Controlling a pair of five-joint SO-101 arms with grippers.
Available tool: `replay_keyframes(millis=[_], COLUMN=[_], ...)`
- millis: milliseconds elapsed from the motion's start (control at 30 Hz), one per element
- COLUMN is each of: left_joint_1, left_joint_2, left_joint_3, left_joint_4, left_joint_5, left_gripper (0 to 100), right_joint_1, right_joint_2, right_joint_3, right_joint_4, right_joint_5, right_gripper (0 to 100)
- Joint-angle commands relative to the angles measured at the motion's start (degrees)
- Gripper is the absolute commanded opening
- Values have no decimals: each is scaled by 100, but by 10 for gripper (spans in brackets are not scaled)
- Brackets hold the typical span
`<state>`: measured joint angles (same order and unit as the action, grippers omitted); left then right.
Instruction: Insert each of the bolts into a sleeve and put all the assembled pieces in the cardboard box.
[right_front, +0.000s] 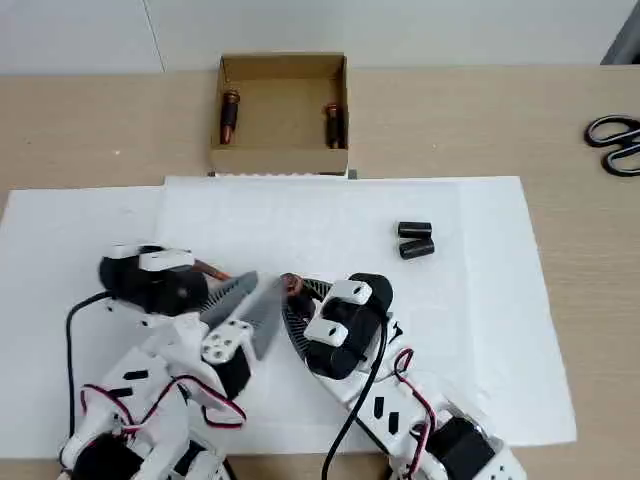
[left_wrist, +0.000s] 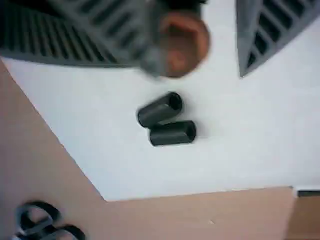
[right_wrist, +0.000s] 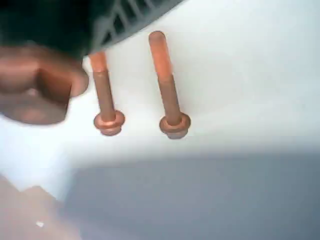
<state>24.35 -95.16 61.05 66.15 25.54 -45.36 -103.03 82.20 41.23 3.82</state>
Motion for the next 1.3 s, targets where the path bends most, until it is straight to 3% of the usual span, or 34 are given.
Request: replay_keyframes(millis=[0, 233, 400, 600, 967, 1267], left_joint_1=[-387, -879, -1327, -1890, -2048, -2004], left_joint_2=[9, 35, 9, 9, 0, 0], left_joint_3=[-233, -119, 787, 1807, 3433, 3468], left_joint_4=[-149, -466, -510, -1196, -2321, -2453], left_joint_5=[-79, -176, -607, -862, -1556, -1864], left_gripper=[5, 6, 6, 6, 6, 6], right_joint_1=[48, 224, 611, 831, 1481, 1815], right_joint_2=[-75, -75, -75, -75, -75, -75], right_joint_3=[-176, -176, -176, -167, -158, 44], right_joint_4=[-198, -198, -198, -198, -198, -242], right_joint_5=[35, 35, 18, 9, -9, -9], right_gripper=[3, 3, 3, 3, 3, 3])
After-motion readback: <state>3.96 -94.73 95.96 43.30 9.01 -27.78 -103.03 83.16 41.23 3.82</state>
